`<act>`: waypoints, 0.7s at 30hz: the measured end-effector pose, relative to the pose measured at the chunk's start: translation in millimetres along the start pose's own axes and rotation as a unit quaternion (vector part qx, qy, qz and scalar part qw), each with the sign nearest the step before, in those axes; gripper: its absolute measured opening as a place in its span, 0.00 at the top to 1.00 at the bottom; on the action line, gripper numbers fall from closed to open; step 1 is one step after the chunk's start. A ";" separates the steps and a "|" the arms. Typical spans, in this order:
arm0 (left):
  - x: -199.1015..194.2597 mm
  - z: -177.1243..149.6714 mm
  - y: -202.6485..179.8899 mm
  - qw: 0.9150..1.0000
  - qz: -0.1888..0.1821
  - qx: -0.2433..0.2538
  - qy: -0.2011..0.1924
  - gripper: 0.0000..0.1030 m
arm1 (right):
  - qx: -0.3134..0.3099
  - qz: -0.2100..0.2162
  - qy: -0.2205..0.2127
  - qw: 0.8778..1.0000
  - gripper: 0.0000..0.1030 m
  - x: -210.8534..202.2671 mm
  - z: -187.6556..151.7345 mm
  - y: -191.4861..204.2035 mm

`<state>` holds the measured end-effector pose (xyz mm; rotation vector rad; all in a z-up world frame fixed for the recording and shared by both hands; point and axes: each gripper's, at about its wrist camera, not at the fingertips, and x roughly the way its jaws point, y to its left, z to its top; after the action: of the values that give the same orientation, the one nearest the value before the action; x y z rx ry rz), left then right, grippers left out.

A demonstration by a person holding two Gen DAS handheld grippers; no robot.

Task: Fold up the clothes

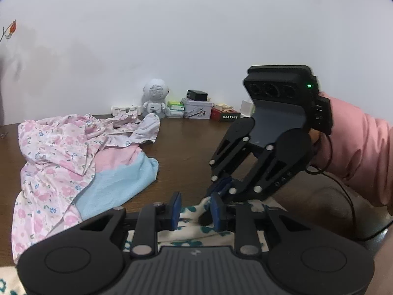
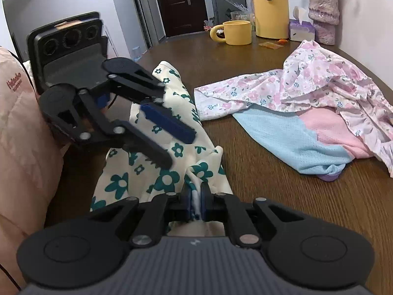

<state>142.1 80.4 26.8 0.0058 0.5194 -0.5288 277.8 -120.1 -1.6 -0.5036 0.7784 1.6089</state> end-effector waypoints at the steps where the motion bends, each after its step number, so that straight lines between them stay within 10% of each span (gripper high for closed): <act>1: 4.6 0.8 2.6 1.000 -0.002 -0.001 0.006 0.76 | 0.001 -0.001 -0.001 1.000 0.93 -0.4 -1.1 0.3; 4: 19.9 1.8 10.0 0.999 -0.006 -0.008 0.036 0.78 | 0.004 -0.015 -0.008 1.000 0.87 -1.8 -3.1 3.9; 8: 29.8 -3.1 15.7 0.998 -0.007 -0.017 0.059 0.77 | 0.026 -0.071 -0.030 0.997 0.48 -17.4 -13.7 13.4; 13: 31.3 -7.6 16.4 0.998 0.001 -0.022 0.056 0.77 | 0.160 -0.135 -0.131 0.969 0.22 -60.4 -48.1 34.4; 16: 32.8 -9.7 16.9 0.998 0.007 -0.028 0.054 0.77 | 0.220 -0.152 -0.188 0.945 0.23 -74.7 -65.6 61.0; 21: 31.3 -9.5 14.9 0.998 0.016 -0.035 0.049 0.77 | 0.220 -0.220 -0.210 0.927 0.63 -65.9 -71.7 105.8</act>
<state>167.9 79.6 1.7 -0.0269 0.6331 -0.4811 179.6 -223.4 17.7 0.0048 0.6158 1.0267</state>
